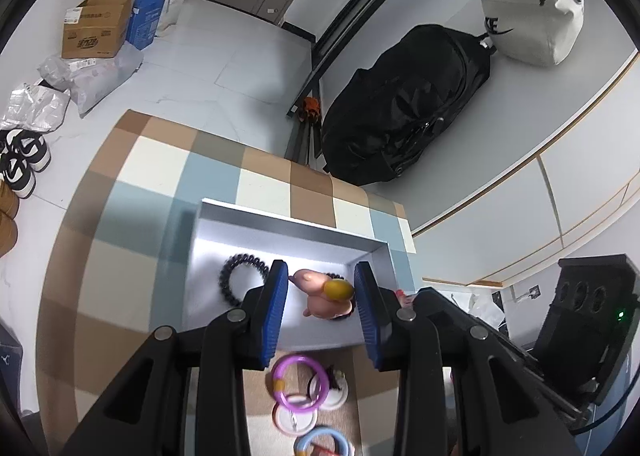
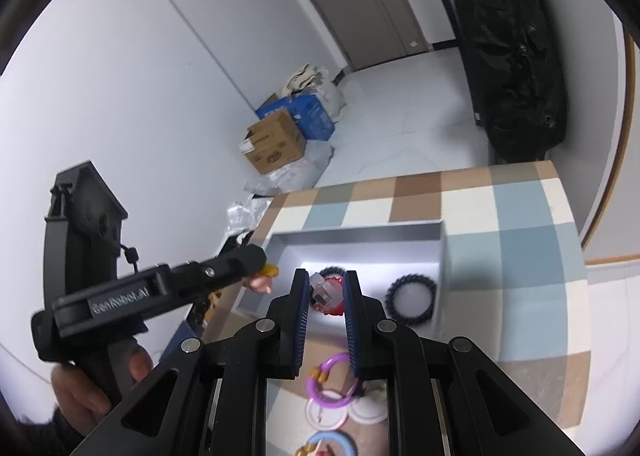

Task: Organize jewelry
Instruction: 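Lower the pig into the box and open the left gripper while the right gripper releases the charm there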

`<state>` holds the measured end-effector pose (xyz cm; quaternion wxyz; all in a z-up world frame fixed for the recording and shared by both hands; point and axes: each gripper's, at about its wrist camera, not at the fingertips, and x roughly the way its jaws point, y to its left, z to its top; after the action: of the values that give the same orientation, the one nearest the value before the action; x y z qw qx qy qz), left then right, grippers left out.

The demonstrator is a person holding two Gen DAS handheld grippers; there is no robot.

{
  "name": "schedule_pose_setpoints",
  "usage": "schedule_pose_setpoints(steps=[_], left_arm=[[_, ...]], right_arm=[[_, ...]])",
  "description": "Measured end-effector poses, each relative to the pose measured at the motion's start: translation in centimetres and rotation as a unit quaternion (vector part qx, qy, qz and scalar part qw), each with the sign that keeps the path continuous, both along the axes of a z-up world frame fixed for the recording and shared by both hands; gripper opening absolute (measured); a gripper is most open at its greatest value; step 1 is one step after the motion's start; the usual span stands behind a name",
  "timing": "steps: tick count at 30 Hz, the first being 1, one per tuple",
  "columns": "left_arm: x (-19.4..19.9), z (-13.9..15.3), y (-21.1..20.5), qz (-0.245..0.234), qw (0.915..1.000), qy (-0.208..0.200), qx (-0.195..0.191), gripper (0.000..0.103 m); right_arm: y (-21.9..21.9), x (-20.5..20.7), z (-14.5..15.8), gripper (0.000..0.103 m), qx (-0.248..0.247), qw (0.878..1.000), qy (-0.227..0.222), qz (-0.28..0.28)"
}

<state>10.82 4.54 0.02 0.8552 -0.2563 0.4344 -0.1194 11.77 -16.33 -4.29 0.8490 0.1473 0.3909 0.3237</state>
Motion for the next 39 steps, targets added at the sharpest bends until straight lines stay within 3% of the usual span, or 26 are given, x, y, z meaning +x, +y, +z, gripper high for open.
schedule_pose_setpoints(steps=[15, 20, 32, 34, 36, 38, 39], left_arm=[[2.5, -2.1, -0.9, -0.002, 0.9992, 0.04, 0.002, 0.028], [3.0, -2.4, -1.5, -0.008, 0.9988, 0.044, 0.021, 0.028], [3.1, -2.7, -1.3, -0.009, 0.9985, 0.053, -0.003, 0.028], [3.2, -2.8, -1.1, -0.012, 0.9981, 0.056, -0.021, 0.03], [3.2, -2.7, -0.9, -0.012, 0.9977, 0.059, -0.031, 0.041], [3.1, -2.5, -0.8, -0.011, 0.9979, 0.054, -0.036, 0.053], [3.1, -2.3, -0.7, -0.008, 0.998, 0.051, -0.036, 0.054]], right_arm=[[-1.5, 3.8, -2.4, 0.016, 0.037, 0.996, 0.073, -0.036], [-1.1, 4.5, -2.6, 0.016, 0.044, 0.995, 0.087, -0.035], [-1.6, 4.7, -3.5, 0.019, 0.057, 0.991, 0.111, -0.048], [-1.8, 4.7, -3.3, 0.027, 0.067, 0.991, 0.108, -0.051], [-2.2, 4.5, -2.9, 0.033, 0.079, 0.991, 0.096, -0.052], [-2.5, 4.3, -2.3, 0.049, 0.083, 0.992, 0.081, -0.056], [-2.7, 4.2, -2.0, 0.062, 0.088, 0.992, 0.074, -0.056]])
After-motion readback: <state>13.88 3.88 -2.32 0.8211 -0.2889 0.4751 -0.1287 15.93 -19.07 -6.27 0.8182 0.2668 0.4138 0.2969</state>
